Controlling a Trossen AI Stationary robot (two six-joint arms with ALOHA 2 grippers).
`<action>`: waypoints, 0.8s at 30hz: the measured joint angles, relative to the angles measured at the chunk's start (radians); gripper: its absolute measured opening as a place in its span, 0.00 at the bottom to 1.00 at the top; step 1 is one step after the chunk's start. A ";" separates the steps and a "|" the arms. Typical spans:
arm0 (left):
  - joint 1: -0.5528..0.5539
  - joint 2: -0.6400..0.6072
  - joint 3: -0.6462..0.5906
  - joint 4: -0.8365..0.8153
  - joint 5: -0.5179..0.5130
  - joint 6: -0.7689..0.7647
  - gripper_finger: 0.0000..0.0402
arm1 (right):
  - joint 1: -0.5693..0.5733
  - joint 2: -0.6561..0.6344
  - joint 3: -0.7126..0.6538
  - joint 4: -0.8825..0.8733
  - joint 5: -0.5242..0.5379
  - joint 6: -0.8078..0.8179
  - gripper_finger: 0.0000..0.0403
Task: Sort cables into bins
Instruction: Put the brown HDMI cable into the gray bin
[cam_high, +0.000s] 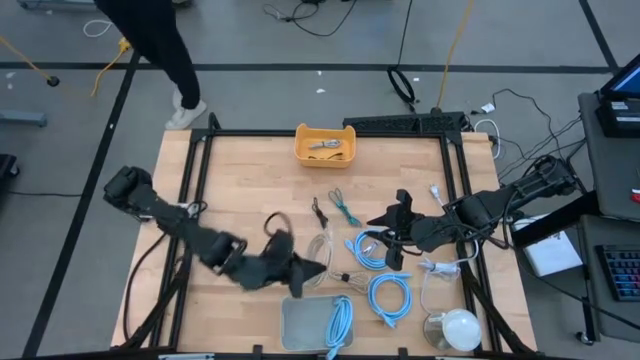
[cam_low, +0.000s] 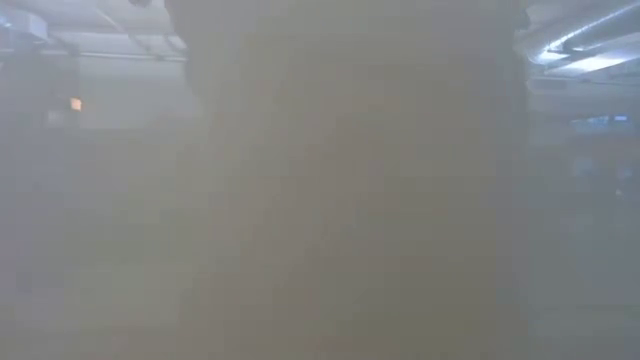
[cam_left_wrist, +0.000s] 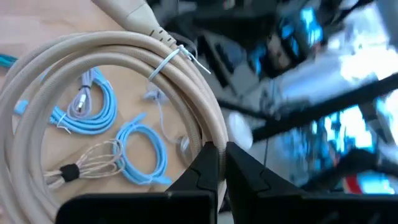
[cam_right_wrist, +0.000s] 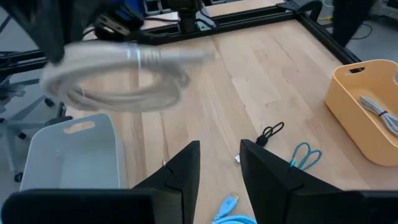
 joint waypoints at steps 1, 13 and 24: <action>-0.025 0.007 0.000 0.021 -0.057 -0.027 0.02 | 0.000 0.000 0.000 -0.002 -0.004 -0.009 0.27; -0.178 0.233 0.170 0.228 -0.215 -0.025 0.02 | 0.003 -0.004 0.000 -0.030 -0.006 -0.010 0.27; -0.166 0.320 0.288 -0.112 -0.043 -0.027 0.02 | 0.016 -0.008 0.000 -0.060 0.002 -0.020 0.27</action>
